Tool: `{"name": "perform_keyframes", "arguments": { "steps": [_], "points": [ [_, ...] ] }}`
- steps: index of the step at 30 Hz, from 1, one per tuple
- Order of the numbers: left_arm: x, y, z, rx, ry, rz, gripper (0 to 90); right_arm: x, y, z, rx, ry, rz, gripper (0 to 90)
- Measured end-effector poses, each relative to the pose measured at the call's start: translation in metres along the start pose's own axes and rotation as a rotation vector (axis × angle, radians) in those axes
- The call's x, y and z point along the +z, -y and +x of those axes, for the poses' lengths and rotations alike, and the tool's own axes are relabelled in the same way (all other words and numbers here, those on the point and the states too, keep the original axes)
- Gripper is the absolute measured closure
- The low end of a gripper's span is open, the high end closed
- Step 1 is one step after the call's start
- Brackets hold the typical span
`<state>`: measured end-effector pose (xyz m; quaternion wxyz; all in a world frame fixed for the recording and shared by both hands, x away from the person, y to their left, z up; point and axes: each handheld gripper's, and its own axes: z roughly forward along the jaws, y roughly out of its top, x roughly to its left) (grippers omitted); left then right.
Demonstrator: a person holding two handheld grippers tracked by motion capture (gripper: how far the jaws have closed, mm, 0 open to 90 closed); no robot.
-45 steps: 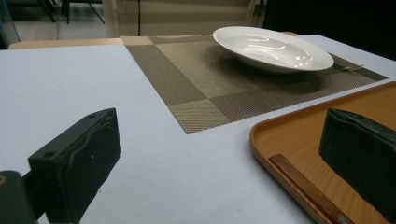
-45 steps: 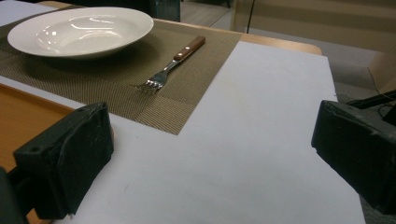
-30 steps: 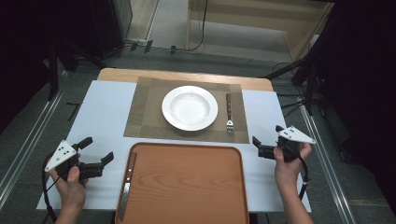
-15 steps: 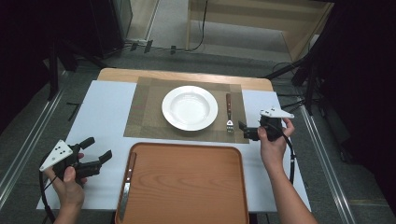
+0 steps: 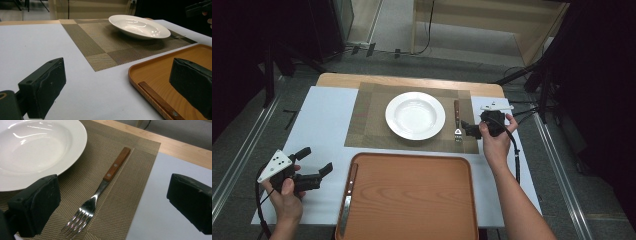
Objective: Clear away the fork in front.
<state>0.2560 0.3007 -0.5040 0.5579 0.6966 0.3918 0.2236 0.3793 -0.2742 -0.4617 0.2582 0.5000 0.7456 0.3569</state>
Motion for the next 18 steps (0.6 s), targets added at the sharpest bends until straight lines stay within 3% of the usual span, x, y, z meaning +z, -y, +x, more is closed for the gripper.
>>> {"name": "perform_keyframes", "arguments": {
  "steps": [6, 18],
  "points": [
    [0.0, 0.0, 0.0, -0.002, 0.0, -0.001, 0.0, 0.013, -0.01, -0.005, 0.034, 0.001, 0.042, 0.0],
    [0.0, 0.0, 0.002, -0.017, 0.0, -0.004, 0.0, 0.042, -0.023, -0.012, 0.045, 0.007, 0.157, 0.0]
  ]
}}
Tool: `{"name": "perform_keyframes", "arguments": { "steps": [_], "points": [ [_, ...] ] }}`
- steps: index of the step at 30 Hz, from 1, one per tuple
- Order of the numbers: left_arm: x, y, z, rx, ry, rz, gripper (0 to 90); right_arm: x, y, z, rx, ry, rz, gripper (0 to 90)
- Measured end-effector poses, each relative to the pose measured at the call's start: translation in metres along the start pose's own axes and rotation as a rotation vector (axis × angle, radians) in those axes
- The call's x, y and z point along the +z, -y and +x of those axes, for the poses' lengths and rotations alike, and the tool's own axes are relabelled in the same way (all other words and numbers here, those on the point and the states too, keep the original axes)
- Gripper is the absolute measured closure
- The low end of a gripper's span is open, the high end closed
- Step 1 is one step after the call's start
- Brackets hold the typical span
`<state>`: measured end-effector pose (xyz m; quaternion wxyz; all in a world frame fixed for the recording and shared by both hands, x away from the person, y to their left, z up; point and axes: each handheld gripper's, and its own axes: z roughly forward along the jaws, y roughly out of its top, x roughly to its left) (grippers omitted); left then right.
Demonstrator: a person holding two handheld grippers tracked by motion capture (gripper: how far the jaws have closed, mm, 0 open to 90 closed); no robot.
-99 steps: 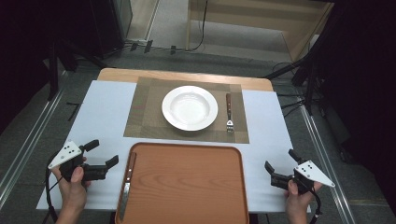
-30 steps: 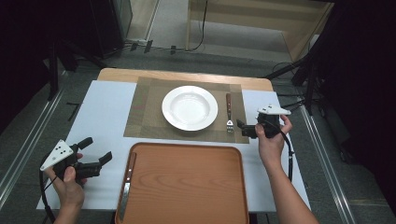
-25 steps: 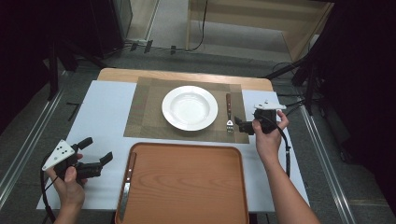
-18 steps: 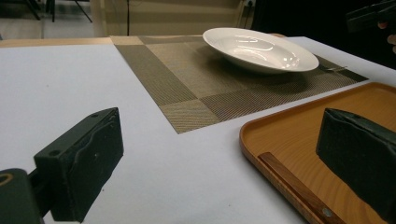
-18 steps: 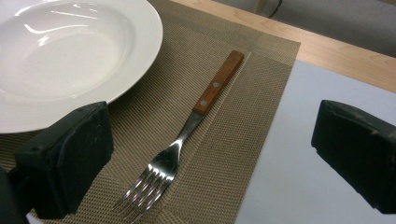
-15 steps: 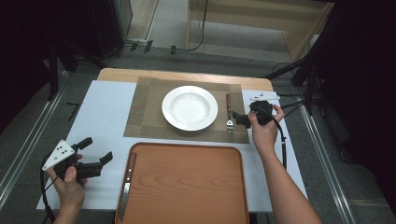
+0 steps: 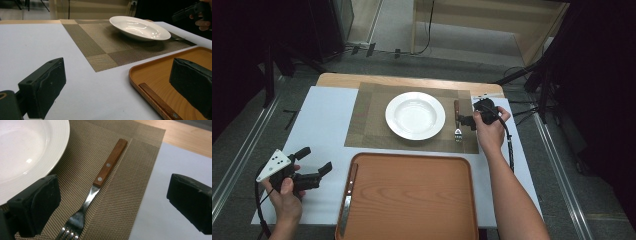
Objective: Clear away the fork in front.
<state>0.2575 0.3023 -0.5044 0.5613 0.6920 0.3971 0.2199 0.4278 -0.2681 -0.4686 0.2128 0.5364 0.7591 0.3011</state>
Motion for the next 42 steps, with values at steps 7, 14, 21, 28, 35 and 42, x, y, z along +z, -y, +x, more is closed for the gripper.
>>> {"name": "perform_keyframes", "arguments": {
  "steps": [7, 14, 21, 28, 35, 42],
  "points": [
    [0.001, 0.0, 0.0, 0.001, -0.006, 0.006, 0.0, 0.018, -0.011, 0.002, -0.005, -0.039, 0.107, 14.9],
    [0.001, 0.0, 0.0, -0.006, -0.006, 0.008, 0.0, 0.034, -0.023, 0.008, 0.06, -0.061, 0.197, 26.4],
    [0.001, 0.0, 0.002, -0.016, -0.007, 0.006, 0.0, 0.044, -0.029, 0.014, 0.047, 0.019, 0.226, 39.2],
    [0.001, 0.0, 0.002, -0.021, -0.007, 0.005, 0.0, 0.048, -0.031, 0.013, 0.104, 0.054, 0.241, 60.0],
    [0.001, 0.0, 0.002, -0.021, -0.01, 0.009, 0.0, 0.052, -0.03, 0.014, 0.137, 0.037, 0.276, 63.4],
    [0.001, 0.0, 0.003, -0.031, -0.007, 0.004, 0.0, 0.058, -0.033, 0.019, 0.138, 0.05, 0.306, 65.0]
  ]
}}
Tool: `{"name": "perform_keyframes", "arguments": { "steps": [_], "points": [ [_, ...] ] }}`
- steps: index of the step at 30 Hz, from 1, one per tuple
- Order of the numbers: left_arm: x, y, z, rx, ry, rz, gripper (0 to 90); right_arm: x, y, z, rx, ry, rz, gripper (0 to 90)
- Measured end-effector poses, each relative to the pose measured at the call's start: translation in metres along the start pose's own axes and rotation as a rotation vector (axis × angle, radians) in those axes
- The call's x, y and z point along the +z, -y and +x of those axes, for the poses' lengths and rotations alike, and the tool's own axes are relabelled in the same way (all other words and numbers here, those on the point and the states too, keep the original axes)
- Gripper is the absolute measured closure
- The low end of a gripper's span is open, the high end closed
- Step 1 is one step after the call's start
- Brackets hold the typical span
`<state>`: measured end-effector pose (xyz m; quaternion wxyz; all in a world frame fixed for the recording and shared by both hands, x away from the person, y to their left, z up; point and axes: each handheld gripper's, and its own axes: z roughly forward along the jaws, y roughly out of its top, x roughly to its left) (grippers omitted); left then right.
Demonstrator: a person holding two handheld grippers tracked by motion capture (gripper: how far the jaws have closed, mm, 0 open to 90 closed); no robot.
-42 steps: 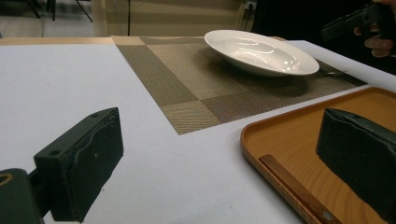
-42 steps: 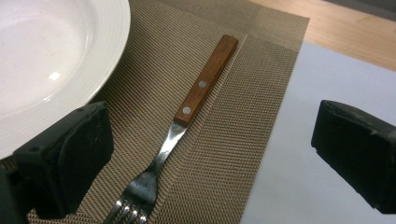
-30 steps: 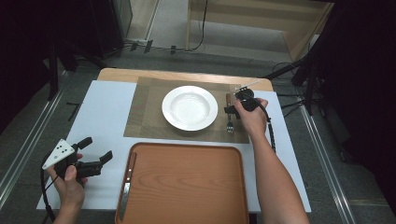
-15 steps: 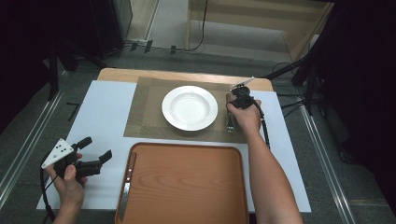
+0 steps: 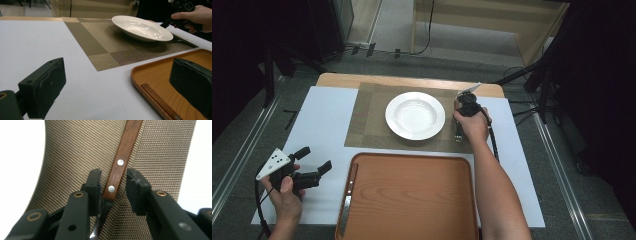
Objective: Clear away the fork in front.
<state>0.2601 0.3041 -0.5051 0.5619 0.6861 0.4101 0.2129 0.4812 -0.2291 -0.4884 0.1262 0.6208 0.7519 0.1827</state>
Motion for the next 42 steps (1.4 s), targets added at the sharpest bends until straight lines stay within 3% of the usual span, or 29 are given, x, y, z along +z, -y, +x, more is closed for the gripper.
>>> {"name": "perform_keyframes", "arguments": {
  "steps": [5, 9, 12, 14, 17, 23, 26, 32, 42],
  "points": [
    [0.0, 0.0, 0.0, 0.001, 0.0, 0.001, 0.0, 0.003, -0.003, 0.004, 0.0, 0.038, 0.011, 68.7],
    [0.0, 0.0, 0.0, 0.002, 0.0, 0.004, 0.0, 0.003, -0.003, 0.002, 0.021, 0.023, 0.016, 69.3],
    [0.0, 0.0, 0.0, 0.0, 0.001, 0.004, 0.0, 0.003, -0.005, 0.004, 0.009, 0.042, 0.033, 70.2],
    [0.0, 0.0, 0.0, -0.004, 0.002, 0.003, 0.0, 0.002, -0.007, 0.006, 0.014, 0.047, 0.042, 75.7],
    [0.0, 0.0, 0.0, -0.005, 0.002, 0.002, 0.0, 0.003, -0.006, 0.01, -0.013, 0.069, 0.037, 76.1],
    [-0.001, 0.0, 0.0, -0.006, -0.004, -0.002, 0.0, 0.003, -0.007, 0.01, -0.025, 0.07, 0.047, 75.8],
    [-0.003, 0.0, -0.001, 0.0, -0.009, -0.029, 0.0, 0.003, -0.007, 0.007, -0.022, 0.051, 0.042, 76.0],
    [-0.001, 0.0, 0.0, -0.004, -0.005, -0.016, 0.0, 0.003, -0.003, 0.006, -0.018, 0.044, 0.015, 76.7],
    [0.0, 0.0, 0.0, -0.005, -0.004, -0.014, 0.0, -0.008, 0.012, -0.01, 0.018, -0.064, -0.122, 76.9]
  ]
}}
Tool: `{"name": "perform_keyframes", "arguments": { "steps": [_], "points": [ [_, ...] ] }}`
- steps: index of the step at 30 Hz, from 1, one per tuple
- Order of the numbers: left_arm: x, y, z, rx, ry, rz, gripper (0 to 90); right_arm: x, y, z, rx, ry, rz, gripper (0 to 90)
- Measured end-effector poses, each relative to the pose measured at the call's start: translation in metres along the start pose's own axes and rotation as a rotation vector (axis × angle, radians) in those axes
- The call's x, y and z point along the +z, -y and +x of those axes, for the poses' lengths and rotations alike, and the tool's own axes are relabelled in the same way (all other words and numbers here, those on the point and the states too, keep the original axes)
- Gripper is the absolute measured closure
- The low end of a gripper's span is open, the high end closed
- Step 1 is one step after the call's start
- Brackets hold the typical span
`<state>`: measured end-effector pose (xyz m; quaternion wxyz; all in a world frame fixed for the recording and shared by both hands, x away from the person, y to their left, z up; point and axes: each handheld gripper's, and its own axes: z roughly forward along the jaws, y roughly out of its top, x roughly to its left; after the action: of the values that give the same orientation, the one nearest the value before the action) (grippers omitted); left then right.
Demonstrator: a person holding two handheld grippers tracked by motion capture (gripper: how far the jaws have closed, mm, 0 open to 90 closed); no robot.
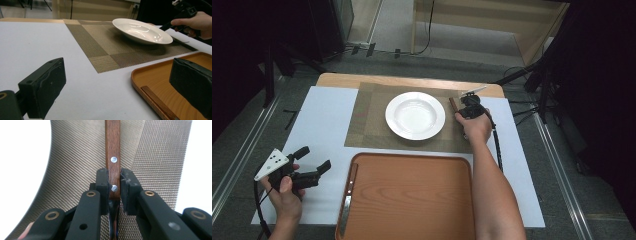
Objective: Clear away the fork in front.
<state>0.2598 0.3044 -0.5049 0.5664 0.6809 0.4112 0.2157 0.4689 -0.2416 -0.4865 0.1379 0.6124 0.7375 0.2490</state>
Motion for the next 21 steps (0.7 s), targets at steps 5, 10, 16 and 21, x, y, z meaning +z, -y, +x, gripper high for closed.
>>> {"name": "perform_keyframes", "arguments": {
  "steps": [5, 10, 16, 21],
  "points": [
    [0.0, 0.0, -0.001, 0.007, 0.001, 0.004, 0.0, -0.018, 0.004, -0.004, 0.001, -0.029, -0.086, 76.9],
    [0.001, 0.0, -0.001, 0.009, 0.002, 0.007, 0.0, -0.034, 0.012, -0.006, -0.002, -0.058, -0.169, 76.8],
    [0.001, 0.0, -0.002, 0.009, 0.0, 0.008, 0.0, -0.054, 0.024, -0.009, -0.016, -0.088, -0.276, 76.8],
    [0.002, 0.0, -0.003, 0.016, 0.001, 0.016, 0.0, -0.07, 0.035, -0.011, -0.028, -0.127, -0.364, 76.8]
  ]
}}
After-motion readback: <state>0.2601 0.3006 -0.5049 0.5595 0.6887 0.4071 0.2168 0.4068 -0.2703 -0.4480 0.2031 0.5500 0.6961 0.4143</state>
